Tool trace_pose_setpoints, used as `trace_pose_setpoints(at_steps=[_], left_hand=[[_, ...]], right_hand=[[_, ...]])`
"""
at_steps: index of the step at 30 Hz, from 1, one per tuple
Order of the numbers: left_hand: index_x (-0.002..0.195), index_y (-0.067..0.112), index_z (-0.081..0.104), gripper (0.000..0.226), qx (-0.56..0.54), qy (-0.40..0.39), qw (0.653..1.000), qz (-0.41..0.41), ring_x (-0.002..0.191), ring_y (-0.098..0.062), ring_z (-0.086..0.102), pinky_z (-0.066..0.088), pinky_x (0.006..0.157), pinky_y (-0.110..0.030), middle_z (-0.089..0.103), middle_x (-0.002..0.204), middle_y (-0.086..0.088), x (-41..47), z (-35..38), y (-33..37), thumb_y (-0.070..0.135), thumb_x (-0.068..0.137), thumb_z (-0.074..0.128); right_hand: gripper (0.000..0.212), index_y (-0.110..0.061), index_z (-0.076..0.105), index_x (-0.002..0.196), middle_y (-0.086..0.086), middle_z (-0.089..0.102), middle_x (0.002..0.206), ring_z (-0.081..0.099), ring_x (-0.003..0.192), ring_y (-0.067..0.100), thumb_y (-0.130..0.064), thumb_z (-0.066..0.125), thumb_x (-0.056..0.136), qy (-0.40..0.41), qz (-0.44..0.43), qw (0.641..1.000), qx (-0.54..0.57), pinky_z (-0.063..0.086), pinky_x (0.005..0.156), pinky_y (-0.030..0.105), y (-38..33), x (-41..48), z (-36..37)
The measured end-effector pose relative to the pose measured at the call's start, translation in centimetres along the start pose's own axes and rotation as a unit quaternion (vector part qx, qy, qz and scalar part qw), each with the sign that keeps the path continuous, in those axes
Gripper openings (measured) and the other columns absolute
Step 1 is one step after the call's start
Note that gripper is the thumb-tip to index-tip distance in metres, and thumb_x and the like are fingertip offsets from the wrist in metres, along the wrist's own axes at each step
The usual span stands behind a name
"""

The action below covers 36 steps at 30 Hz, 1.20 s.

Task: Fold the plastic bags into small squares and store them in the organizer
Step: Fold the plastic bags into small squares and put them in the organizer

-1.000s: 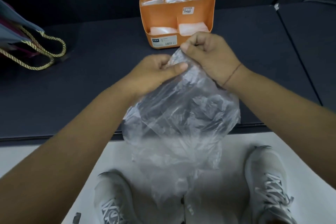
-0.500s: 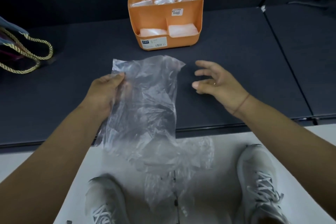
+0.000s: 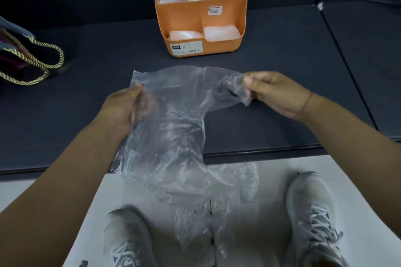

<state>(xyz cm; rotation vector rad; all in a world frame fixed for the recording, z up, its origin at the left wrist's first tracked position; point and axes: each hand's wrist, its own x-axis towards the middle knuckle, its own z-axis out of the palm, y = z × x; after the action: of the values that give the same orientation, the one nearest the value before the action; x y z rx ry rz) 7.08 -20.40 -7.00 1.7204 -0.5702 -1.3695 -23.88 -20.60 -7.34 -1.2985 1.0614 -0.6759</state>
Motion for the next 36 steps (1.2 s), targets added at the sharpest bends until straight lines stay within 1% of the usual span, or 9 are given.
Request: trace_pose_setpoints(at_steps=[4,8,12,16,20,25,31,33,36], left_hand=[[0.082,0.013,0.065,0.019,0.007,0.005,1.0,-0.003,0.055,-0.01,0.067,0.056,0.051,-0.022,0.069,0.059,0.004,0.1,-0.5,0.0,0.023,0.098,0.06],[0.075,0.015,0.062,0.026,0.026,-0.004,1.0,0.004,0.05,-0.006,0.063,0.055,0.056,-0.023,0.066,0.055,0.006,0.2,-0.8,-0.3,0.024,0.099,0.057],[0.079,0.016,0.064,0.024,0.027,-0.007,1.0,0.009,0.061,-0.008,0.066,0.056,0.057,-0.024,0.069,0.061,0.006,0.4,-0.7,-0.4,0.025,0.1,0.057],[0.086,0.019,0.065,0.017,0.04,0.009,0.999,0.023,0.06,-0.007,0.068,0.057,0.069,-0.03,0.071,0.066,0.007,0.4,-0.2,-0.6,0.03,0.098,0.059],[0.081,0.018,0.064,0.021,-0.02,0.078,0.996,0.029,0.055,-0.005,0.066,0.056,0.07,-0.03,0.07,0.061,0.009,0.2,0.3,-0.5,0.03,0.098,0.06],[0.114,0.008,0.059,0.037,-0.055,0.013,0.998,-0.009,0.083,-0.012,0.073,0.06,0.073,-0.028,0.074,0.096,-0.003,-1.5,-1.3,-0.9,0.041,0.1,0.051],[0.107,0.009,0.063,0.03,0.003,-0.017,0.999,-0.049,0.086,-0.012,0.074,0.058,0.062,-0.02,0.073,0.101,-0.005,-6.3,-4.3,-3.3,0.037,0.095,0.057],[0.105,0.008,0.065,0.025,0.023,-0.013,0.998,-0.064,0.083,-0.013,0.074,0.059,0.064,-0.021,0.074,0.1,-0.007,-7.8,-4.6,-4.4,0.03,0.094,0.059],[0.104,0.004,0.069,0.02,0.038,-0.011,0.997,-0.067,0.089,-0.025,0.071,0.061,0.071,-0.026,0.073,0.104,-0.016,-9.6,-4.6,-5.6,0.019,0.092,0.063]], right_hand=[[0.094,0.021,0.055,0.109,0.022,0.06,0.107,0.058,0.1,0.024,-0.064,0.068,0.072,0.022,0.011,0.999,0.049,0.048,0.093,0.029,-0.2,-1.4,-1.9],[0.049,-0.009,0.063,0.09,0.0,0.071,0.08,0.067,0.075,0.01,-0.051,0.071,0.066,0.058,0.056,0.992,0.093,0.053,0.064,0.018,-0.7,-1.8,-2.9],[0.014,-0.016,0.055,0.082,-0.005,0.067,0.065,0.06,0.057,0.004,-0.011,0.068,0.084,0.144,0.072,0.985,0.062,0.047,0.053,0.015,-0.5,-1.5,-3.5],[0.023,-0.008,0.059,0.112,0.004,0.067,0.074,0.061,0.055,0.003,-0.001,0.061,0.091,0.276,0.075,0.955,0.074,0.049,0.056,0.015,-0.1,-0.7,-3.7],[0.021,-0.008,0.055,0.114,0.01,0.067,0.082,0.067,0.066,0.01,0.0,0.053,0.095,0.365,0.071,0.923,0.096,0.055,0.067,0.022,0.0,-0.6,-3.7],[0.017,-0.011,0.06,0.1,0.009,0.069,0.093,0.067,0.079,0.016,-0.025,0.051,0.099,0.292,0.148,0.941,0.079,0.057,0.075,0.028,-1.3,-5.1,-1.5],[0.045,-0.009,0.069,0.094,0.005,0.074,0.079,0.069,0.072,0.019,-0.049,0.062,0.076,0.217,0.24,0.946,0.023,0.058,0.066,0.028,-1.0,-11.2,2.2],[0.042,-0.007,0.07,0.093,0.012,0.073,0.085,0.071,0.075,0.024,-0.043,0.067,0.072,0.199,0.248,0.948,0.034,0.059,0.067,0.03,-0.6,-11.7,2.9],[0.015,-0.008,0.068,0.095,0.017,0.071,0.092,0.071,0.076,0.026,-0.018,0.071,0.083,0.201,0.243,0.948,0.036,0.059,0.061,0.025,0.0,-11.4,3.5]])
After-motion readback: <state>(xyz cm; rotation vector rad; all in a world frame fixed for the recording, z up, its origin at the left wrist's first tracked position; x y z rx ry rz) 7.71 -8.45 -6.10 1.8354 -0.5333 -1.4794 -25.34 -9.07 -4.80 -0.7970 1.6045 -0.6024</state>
